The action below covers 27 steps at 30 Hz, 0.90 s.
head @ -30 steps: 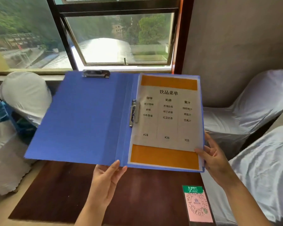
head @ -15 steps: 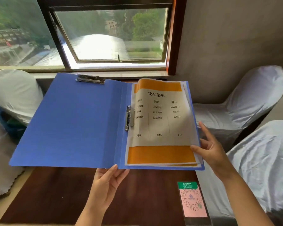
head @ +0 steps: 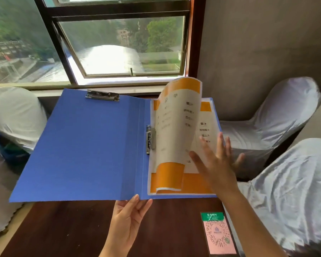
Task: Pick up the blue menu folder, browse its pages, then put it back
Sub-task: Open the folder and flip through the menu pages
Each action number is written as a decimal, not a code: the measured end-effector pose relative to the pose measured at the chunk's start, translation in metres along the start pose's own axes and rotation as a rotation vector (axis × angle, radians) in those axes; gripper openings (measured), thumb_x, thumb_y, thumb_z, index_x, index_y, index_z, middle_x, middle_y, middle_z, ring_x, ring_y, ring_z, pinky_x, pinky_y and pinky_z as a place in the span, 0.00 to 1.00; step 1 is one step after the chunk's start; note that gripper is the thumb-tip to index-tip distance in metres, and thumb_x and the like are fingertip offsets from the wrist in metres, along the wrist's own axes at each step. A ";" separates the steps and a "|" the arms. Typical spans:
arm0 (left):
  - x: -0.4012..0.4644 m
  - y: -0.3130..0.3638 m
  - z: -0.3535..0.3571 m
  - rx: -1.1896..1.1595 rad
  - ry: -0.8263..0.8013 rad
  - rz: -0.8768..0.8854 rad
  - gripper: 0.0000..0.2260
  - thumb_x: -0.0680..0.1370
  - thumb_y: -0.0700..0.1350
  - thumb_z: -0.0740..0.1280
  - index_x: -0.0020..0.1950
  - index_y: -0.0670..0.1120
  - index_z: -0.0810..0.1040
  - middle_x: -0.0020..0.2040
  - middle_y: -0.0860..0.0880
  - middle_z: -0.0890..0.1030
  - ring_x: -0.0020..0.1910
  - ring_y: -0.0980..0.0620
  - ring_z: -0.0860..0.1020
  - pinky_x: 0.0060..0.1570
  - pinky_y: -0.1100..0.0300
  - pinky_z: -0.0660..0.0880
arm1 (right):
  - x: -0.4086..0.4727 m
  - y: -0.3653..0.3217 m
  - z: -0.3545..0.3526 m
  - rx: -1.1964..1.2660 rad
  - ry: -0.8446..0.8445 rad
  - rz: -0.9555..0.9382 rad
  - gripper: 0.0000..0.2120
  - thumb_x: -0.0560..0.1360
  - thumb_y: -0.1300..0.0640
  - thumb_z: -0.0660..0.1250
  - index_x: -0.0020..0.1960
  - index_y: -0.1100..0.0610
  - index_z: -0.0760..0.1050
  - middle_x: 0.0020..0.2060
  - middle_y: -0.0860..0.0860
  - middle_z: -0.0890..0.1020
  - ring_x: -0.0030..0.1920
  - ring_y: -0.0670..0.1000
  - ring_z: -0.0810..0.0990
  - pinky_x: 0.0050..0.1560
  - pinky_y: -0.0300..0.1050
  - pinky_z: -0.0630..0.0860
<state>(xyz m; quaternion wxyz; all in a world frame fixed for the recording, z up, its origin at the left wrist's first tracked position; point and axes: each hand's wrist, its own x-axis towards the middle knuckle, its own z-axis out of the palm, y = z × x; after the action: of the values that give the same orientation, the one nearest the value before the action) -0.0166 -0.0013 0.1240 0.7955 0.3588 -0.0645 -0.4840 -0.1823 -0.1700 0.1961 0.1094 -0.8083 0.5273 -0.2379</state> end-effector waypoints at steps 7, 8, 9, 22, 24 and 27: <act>-0.001 -0.007 0.010 0.013 -0.068 0.033 0.12 0.74 0.35 0.61 0.56 0.42 0.74 0.44 0.41 0.86 0.42 0.45 0.85 0.37 0.52 0.82 | -0.038 -0.094 0.003 0.575 -0.405 -0.388 0.32 0.69 0.28 0.42 0.68 0.40 0.59 0.68 0.41 0.68 0.70 0.39 0.58 0.72 0.60 0.37; -0.002 -0.008 0.014 0.040 -0.097 0.054 0.15 0.73 0.38 0.64 0.61 0.42 0.73 0.48 0.41 0.85 0.46 0.45 0.84 0.41 0.51 0.82 | -0.043 -0.101 0.009 0.477 -0.419 -0.445 0.34 0.69 0.28 0.42 0.70 0.41 0.57 0.71 0.42 0.65 0.72 0.42 0.54 0.72 0.61 0.35; -0.003 -0.009 0.019 0.066 -0.106 0.086 0.21 0.73 0.44 0.67 0.65 0.43 0.71 0.54 0.42 0.84 0.52 0.45 0.82 0.46 0.50 0.81 | -0.048 -0.106 0.016 0.353 -0.426 -0.502 0.35 0.69 0.27 0.41 0.72 0.42 0.54 0.73 0.43 0.60 0.74 0.44 0.49 0.71 0.62 0.33; -0.003 0.008 0.009 -0.098 -0.107 0.037 0.17 0.71 0.34 0.62 0.52 0.51 0.82 0.52 0.43 0.85 0.51 0.42 0.83 0.38 0.52 0.82 | -0.027 0.000 -0.032 0.289 0.236 -0.091 0.30 0.70 0.55 0.71 0.70 0.51 0.65 0.69 0.61 0.66 0.68 0.61 0.65 0.64 0.62 0.66; -0.002 0.011 0.009 -0.082 -0.098 0.054 0.17 0.70 0.34 0.62 0.50 0.51 0.82 0.50 0.44 0.85 0.49 0.44 0.83 0.37 0.53 0.82 | -0.021 0.031 -0.050 0.618 -0.145 0.072 0.35 0.69 0.58 0.73 0.70 0.42 0.61 0.69 0.55 0.67 0.67 0.57 0.69 0.63 0.60 0.70; 0.001 0.015 0.011 -0.056 -0.099 0.074 0.18 0.71 0.33 0.61 0.51 0.52 0.82 0.49 0.46 0.85 0.47 0.46 0.84 0.37 0.54 0.82 | -0.019 0.056 -0.066 0.999 -0.457 0.046 0.33 0.65 0.58 0.71 0.65 0.36 0.66 0.60 0.49 0.79 0.58 0.50 0.79 0.50 0.53 0.81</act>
<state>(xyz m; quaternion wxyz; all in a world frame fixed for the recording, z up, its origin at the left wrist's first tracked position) -0.0100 -0.0032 0.1416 0.8185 0.3093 -0.1032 -0.4729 -0.2666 -0.1716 0.2236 0.5968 -0.6773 0.3307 -0.2752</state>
